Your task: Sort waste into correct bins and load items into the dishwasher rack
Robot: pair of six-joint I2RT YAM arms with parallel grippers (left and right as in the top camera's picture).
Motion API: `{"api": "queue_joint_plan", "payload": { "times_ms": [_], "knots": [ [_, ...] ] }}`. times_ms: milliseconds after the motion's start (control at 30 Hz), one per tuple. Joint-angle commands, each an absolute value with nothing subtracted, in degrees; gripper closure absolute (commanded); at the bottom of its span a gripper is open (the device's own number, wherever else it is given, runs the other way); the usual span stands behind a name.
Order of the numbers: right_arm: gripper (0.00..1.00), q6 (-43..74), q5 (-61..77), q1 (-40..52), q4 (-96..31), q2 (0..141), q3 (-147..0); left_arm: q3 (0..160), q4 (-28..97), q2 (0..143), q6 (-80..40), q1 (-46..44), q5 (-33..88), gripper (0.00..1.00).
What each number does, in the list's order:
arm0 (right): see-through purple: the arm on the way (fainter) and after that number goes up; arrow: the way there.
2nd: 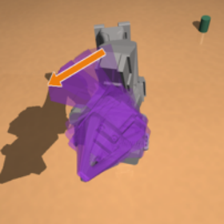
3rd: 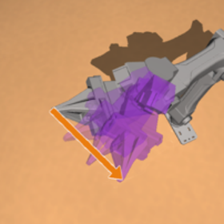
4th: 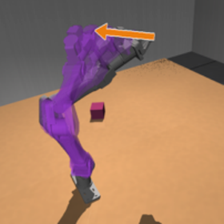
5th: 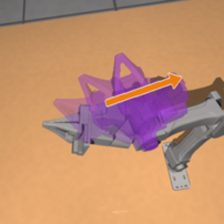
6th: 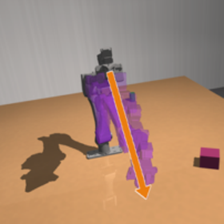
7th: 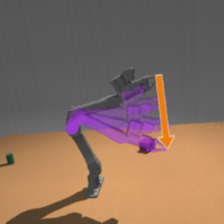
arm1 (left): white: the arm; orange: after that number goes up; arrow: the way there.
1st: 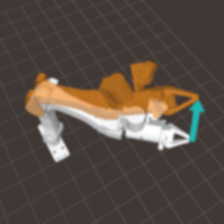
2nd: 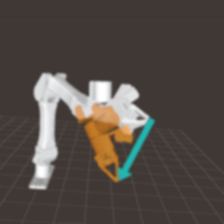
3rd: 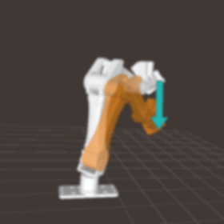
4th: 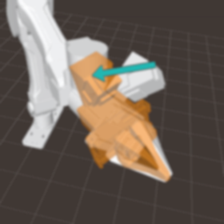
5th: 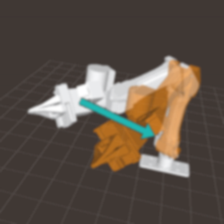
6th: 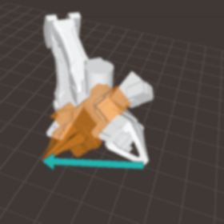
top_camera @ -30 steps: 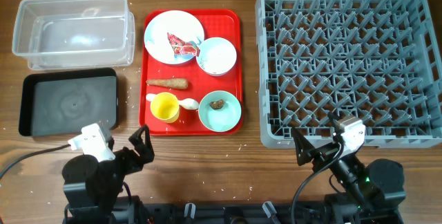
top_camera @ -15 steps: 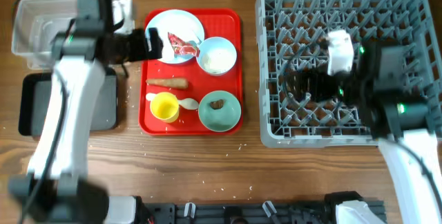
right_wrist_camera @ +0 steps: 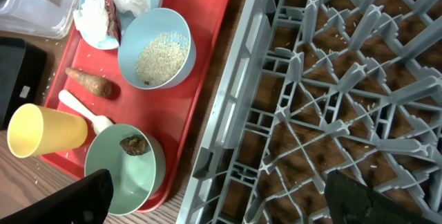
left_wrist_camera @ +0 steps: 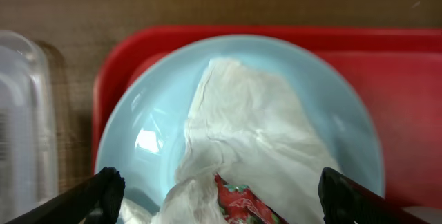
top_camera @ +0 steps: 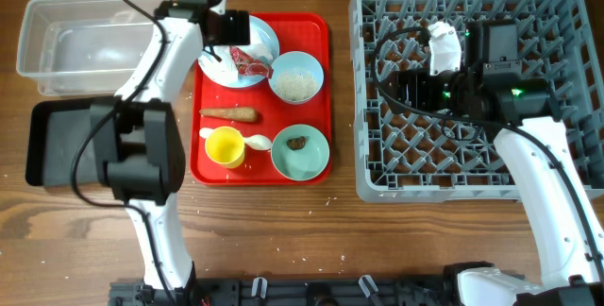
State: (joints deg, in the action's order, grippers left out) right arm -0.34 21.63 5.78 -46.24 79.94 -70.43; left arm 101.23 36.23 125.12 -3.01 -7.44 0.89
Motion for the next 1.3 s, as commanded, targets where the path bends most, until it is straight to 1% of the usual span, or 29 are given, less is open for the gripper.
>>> {"api": "queue_joint_plan", "payload": {
  "times_ms": [0, 133, 167, 200, 233, 267, 300, 333, 467, 533, 700, 800, 867, 1033, 1100, 1200, 1233, 1267],
  "knots": [
    [0.00, -1.28, 22.57, 5.80, -46.15, 80.27, -71.40, 102.02, 36.36, 128.77, -5.50, -8.69, -0.93, 0.08],
    [0.00, -1.30, 22.57, 5.82, -46.22, 80.27, -71.35, 102.00, 35.68, 132.14, -5.67, -9.89, -0.95, 0.08],
    [0.00, -1.32, 22.57, 5.80, -46.30, 80.27, -71.35, 102.00, 35.22, 132.92, -5.69, -10.02, -0.95, 0.12],
    [0.02, -1.30, 22.57, 5.82, -46.33, 80.27, -71.35, 102.00, 34.96, 133.56, -6.55, -10.02, -0.99, 0.27],
    [0.05, -1.30, 22.57, 5.80, -46.30, 80.27, -71.35, 102.00, 34.89, 134.04, -6.52, -10.00, -0.97, 0.45],
    [0.08, -1.30, 22.57, 5.82, -46.30, 80.27, -71.35, 102.00, 34.89, 134.37, -6.55, -10.04, -0.97, 0.67],
    [0.10, -1.28, 22.57, 5.82, -46.30, 80.27, -71.35, 102.00, 34.89, 134.39, -6.55, -10.13, -0.97, 0.83],
    [0.11, -1.30, 22.57, 5.80, -46.30, 80.27, -71.35, 102.00, 34.85, 134.37, -6.74, -10.11, -0.99, 0.96],
    [0.14, -1.28, 22.57, 5.80, -46.30, 80.27, -71.35, 102.02, 34.92, 133.40, -8.12, -10.09, -1.02, 0.96],
    [0.15, -1.30, 22.57, 5.80, -46.28, 80.27, -71.35, 102.13, 34.85, 129.82, -9.54, -9.65, -0.99, 0.96],
    [0.16, -1.30, 22.57, 5.80, -45.98, 80.27, -71.35, 103.90, 34.13, 115.24, -9.91, -9.45, -1.19, 0.96],
    [0.16, -1.32, 22.57, 5.80, -45.47, 80.27, -71.35, 103.90, 32.73, 108.09, -9.91, -8.60, -6.22, 0.96],
    [0.16, -1.30, 22.57, 5.80, -45.41, 80.27, -71.35, 103.90, 31.75, 106.54, -9.91, -6.96, -9.65, 0.96],
    [0.17, -1.30, 22.59, 5.82, -45.43, 80.29, -71.33, 103.90, 31.64, 106.28, -9.87, 2.57, -19.59, 0.96],
    [0.17, -1.32, 22.59, 5.82, -45.28, 80.31, -71.26, 103.85, 32.08, 107.22, -9.91, 7.38, -19.27, 0.96],
    [0.17, -1.28, 22.59, 5.82, -44.71, 80.47, -71.24, 103.72, 36.34, 111.15, -9.91, 12.21, -12.12, 0.96],
    [0.17, -1.23, 22.61, 5.82, -44.31, 80.47, -71.24, 103.72, 36.69, 112.62, -9.91, 12.93, -10.61, 0.85],
    [0.17, -1.23, 22.61, 5.82, -44.07, 80.47, -71.24, 103.72, 36.73, 114.28, -9.91, 13.41, -9.56, 0.62]
  ]
}}
